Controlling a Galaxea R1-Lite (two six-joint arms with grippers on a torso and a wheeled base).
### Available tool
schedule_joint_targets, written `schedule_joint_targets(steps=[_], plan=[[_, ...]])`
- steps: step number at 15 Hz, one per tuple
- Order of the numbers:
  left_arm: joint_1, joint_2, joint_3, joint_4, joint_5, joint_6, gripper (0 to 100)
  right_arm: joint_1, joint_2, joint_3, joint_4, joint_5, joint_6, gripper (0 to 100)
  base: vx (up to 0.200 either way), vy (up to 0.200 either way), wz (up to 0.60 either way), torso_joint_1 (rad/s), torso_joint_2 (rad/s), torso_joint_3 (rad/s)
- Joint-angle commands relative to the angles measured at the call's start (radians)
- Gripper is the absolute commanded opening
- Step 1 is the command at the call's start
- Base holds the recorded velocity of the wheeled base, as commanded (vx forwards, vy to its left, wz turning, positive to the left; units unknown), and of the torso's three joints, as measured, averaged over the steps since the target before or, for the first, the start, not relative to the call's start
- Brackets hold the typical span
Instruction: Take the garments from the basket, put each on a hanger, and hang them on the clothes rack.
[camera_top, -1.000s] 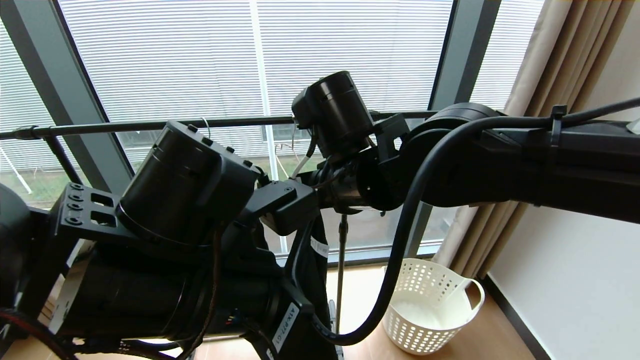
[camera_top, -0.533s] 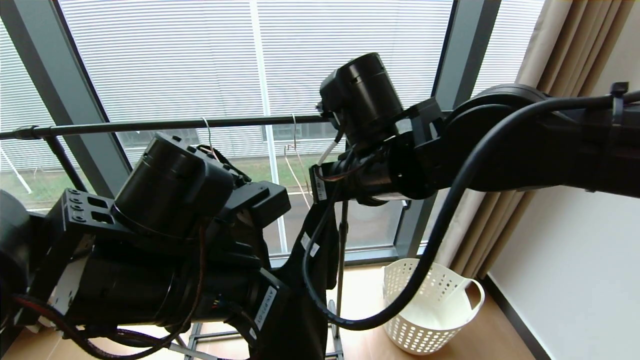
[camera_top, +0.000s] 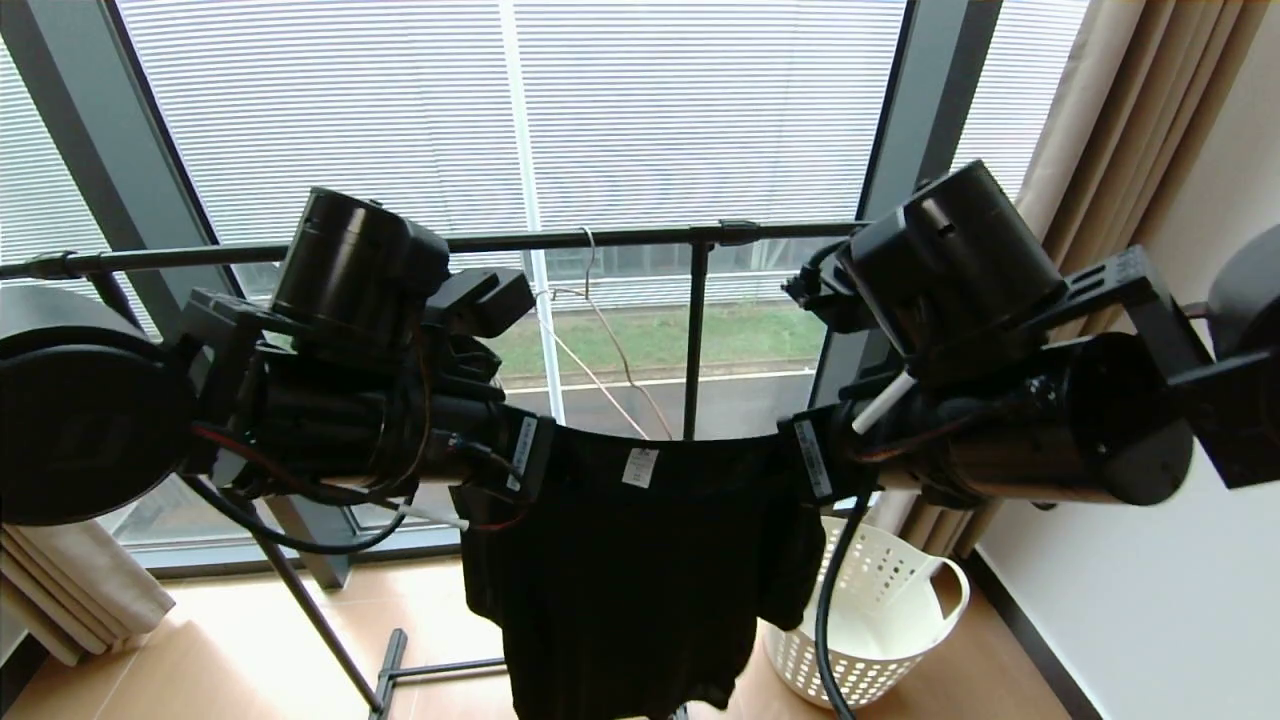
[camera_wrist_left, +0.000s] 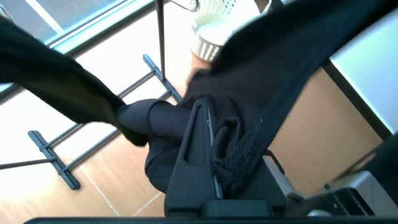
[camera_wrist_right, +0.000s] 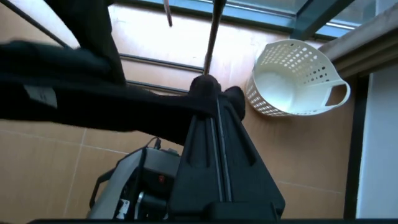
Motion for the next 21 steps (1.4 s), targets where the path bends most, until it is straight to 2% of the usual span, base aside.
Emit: schedule_joint_targets(steps=[1,4,7,10,11,14,17,18,19,21], plan=[[0.006,0.099,-0.105,0.002,0.000,-0.001,0,0.044,-0.072,0.113,-0.001,0.001,0.000,0,0.000,0.000,0.00,0.000,0.00,0.000],[-0.018,0.130,-0.185,0.005,0.000,-0.001,0,0.064,-0.047,0.199,-0.058,0.006,-0.020,0,0.000,0.000,0.00,0.000,0.00,0.000],[-0.044,0.134,-0.209,0.007,0.000,-0.001,0,0.086,-0.044,0.317,-0.184,0.018,-0.086,0,0.000,0.000,0.00,0.000,0.00,0.000],[-0.073,0.131,-0.217,0.007,0.002,-0.001,0,0.086,-0.044,0.384,-0.268,0.034,-0.143,0,0.000,0.000,0.00,0.000,0.00,0.000],[-0.075,0.131,-0.220,0.007,0.007,0.000,0,0.089,-0.047,0.395,-0.268,0.063,-0.147,100,0.000,0.000,0.00,0.000,0.00,0.000],[-0.078,0.127,-0.221,0.007,0.022,0.000,0,0.096,-0.047,0.427,-0.280,0.107,-0.190,100,0.000,0.000,0.00,0.000,0.00,0.000],[-0.078,0.114,-0.215,0.007,0.022,0.000,0,0.095,-0.061,0.510,-0.481,0.225,-0.276,100,0.000,0.000,0.00,0.000,0.00,0.000],[-0.077,0.111,-0.214,0.007,0.020,0.000,0,0.092,-0.059,0.503,-0.537,0.262,-0.296,100,0.000,0.000,0.00,0.000,0.00,0.000],[-0.078,0.111,-0.214,0.007,0.022,0.000,0,0.081,-0.047,0.464,-0.581,0.265,-0.319,100,0.000,0.000,0.00,0.000,0.00,0.000],[-0.080,0.110,-0.215,0.007,0.020,0.009,0,0.056,0.001,0.391,-0.581,0.271,-0.356,100,0.000,0.000,0.00,0.000,0.00,0.000]])
